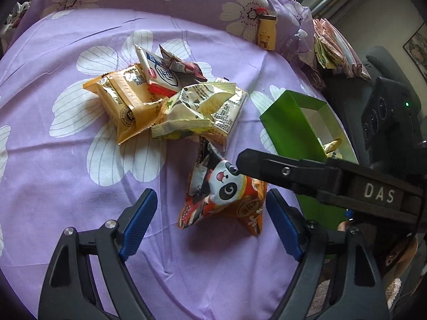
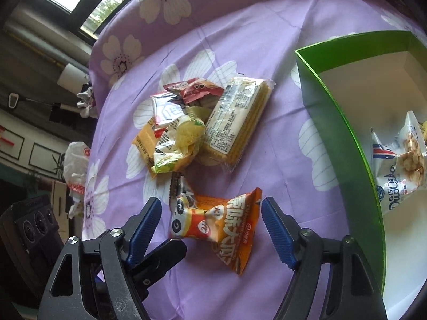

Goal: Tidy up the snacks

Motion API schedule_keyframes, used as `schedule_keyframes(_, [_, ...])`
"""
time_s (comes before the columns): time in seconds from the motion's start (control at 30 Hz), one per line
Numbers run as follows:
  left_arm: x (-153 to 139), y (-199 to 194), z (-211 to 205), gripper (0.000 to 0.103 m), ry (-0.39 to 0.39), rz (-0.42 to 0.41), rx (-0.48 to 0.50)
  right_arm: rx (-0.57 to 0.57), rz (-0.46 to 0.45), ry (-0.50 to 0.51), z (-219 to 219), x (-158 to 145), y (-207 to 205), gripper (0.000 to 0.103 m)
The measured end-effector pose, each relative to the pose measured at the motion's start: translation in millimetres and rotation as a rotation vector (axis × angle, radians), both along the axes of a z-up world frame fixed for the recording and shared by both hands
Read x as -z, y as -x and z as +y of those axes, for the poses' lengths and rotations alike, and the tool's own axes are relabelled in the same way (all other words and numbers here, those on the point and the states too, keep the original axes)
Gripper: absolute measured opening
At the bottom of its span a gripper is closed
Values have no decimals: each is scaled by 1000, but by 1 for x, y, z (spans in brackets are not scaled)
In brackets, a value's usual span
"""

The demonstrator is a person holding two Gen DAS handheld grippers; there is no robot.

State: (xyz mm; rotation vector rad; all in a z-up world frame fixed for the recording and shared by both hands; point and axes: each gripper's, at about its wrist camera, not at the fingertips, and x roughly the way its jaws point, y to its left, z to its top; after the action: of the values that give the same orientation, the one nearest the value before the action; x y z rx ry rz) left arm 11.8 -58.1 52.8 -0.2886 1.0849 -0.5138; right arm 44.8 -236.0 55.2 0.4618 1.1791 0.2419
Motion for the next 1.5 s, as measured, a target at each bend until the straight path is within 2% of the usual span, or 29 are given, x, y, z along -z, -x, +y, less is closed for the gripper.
schedule_keyframes(0.13, [6, -2, -5, 82, 9, 27, 12, -5, 40, -7, 4, 12, -1, 78])
schedule_keyframes(0.37, [13, -4, -6, 69, 67, 55, 13, -27, 49, -64, 11, 19, -4, 78])
schedule_keyframes(0.57, [12, -3, -9, 62, 79, 35, 29, -32, 41, -58, 17, 22, -6, 78])
schedule_keyframes(0.73, [5, 1, -8, 59, 88, 3, 36, -43, -2, -33, 18, 15, -3, 73])
schedule_keyframes(1.1, [-19, 13, -7, 58, 83, -119, 37, -65, -151, 16, 23, -15, 8, 73])
schedule_keyframes(1.5, [-38, 22, -7, 58, 118, -208, 44, -48, -245, 42, 24, -42, 22, 73])
